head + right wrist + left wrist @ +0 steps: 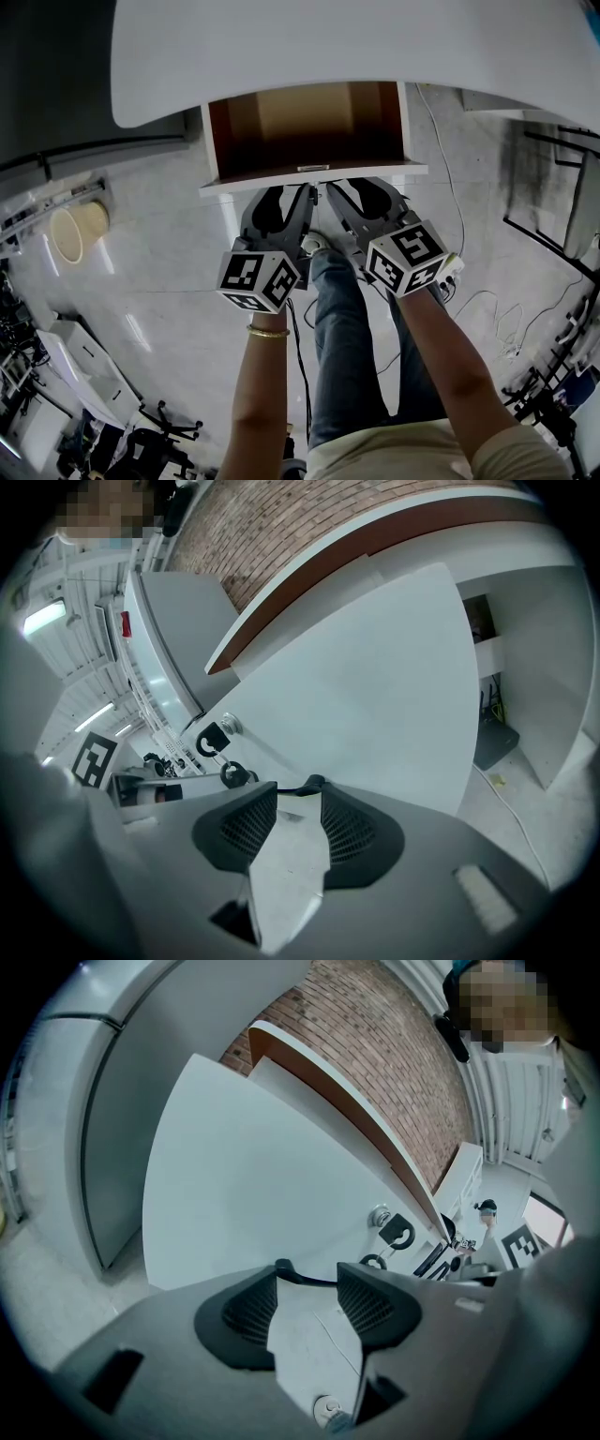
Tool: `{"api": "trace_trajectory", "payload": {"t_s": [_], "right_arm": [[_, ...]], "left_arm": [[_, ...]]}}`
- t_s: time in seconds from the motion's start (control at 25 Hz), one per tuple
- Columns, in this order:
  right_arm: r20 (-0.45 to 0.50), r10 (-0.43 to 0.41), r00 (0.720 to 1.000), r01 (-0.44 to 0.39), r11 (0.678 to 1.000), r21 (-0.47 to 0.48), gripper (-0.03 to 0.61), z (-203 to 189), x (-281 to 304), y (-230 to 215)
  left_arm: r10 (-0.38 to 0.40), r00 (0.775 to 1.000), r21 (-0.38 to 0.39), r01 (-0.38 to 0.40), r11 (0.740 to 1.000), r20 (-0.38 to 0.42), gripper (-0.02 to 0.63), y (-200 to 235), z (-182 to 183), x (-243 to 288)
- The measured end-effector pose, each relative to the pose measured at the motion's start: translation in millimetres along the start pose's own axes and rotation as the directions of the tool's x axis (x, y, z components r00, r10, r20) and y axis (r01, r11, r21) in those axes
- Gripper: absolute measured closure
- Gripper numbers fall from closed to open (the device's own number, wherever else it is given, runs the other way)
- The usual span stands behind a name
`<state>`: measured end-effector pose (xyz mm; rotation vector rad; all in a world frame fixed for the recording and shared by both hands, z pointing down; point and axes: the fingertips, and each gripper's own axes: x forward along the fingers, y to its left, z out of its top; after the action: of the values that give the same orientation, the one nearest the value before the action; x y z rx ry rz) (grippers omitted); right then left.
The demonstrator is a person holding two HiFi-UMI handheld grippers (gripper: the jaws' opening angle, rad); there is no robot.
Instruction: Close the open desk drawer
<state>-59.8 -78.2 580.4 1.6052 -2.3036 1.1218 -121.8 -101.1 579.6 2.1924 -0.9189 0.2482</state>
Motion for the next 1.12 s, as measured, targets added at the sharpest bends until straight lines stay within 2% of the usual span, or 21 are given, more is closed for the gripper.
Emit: {"api": "trace_trajectory", "payload": {"t_s": [1.12], "right_arm": [[0.031, 0.004, 1.0, -0.004, 1.0, -0.013, 0.426, 29.3, 28.0, -21.3]], "left_arm": [[0.0, 1.0, 0.006, 0.0, 1.0, 0.019, 0.411, 12.1, 25.6, 34.7]]}}
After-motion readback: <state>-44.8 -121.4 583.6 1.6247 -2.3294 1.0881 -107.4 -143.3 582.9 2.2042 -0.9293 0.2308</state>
